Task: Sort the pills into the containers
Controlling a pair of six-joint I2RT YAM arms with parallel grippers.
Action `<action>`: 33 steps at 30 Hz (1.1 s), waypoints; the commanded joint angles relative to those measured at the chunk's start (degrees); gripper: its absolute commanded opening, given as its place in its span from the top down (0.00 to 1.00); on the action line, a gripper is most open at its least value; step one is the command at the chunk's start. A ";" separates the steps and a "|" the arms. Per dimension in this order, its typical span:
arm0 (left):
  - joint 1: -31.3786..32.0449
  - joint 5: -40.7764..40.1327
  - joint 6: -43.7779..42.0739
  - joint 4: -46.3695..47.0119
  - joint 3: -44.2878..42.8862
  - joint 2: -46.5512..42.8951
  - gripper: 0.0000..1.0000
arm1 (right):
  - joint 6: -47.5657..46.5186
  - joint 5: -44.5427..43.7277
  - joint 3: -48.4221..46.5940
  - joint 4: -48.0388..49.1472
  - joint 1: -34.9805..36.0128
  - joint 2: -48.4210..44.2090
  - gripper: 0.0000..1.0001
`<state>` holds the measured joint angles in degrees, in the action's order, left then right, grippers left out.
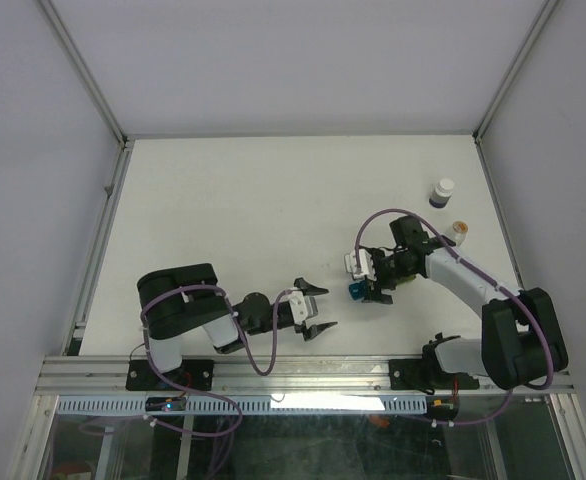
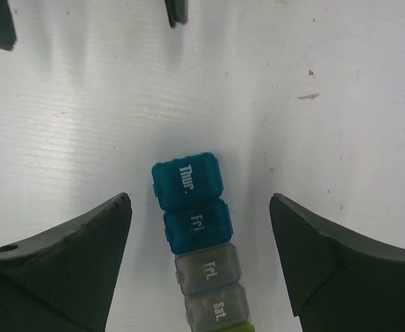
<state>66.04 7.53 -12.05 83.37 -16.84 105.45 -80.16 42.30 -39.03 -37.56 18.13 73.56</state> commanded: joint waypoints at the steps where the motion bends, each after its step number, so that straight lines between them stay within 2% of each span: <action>1: 0.42 -2.46 -1.81 9.53 -2.14 2.73 0.24 | -1.06 1.14 -1.84 1.72 2.91 1.40 0.17; 7: 0.30 -2.38 -1.59 10.74 -4.03 7.29 0.26 | 1.04 -1.56 -1.36 4.56 5.05 4.37 0.27; 15: -0.68 -2.07 -0.32 10.85 -4.99 9.12 0.28 | 1.87 -3.31 -0.72 5.39 6.00 5.29 0.38; 20: -1.26 -0.98 0.51 10.82 -5.53 9.61 0.28 | 1.99 -3.19 -0.79 5.22 6.13 5.60 0.49; 33: -2.23 0.82 1.81 11.15 -5.66 9.87 0.28 | 2.73 -4.66 -1.54 5.10 7.14 6.91 0.48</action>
<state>64.38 6.52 -11.40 83.79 -21.52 115.07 -78.28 37.65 -39.27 -33.54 24.64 80.49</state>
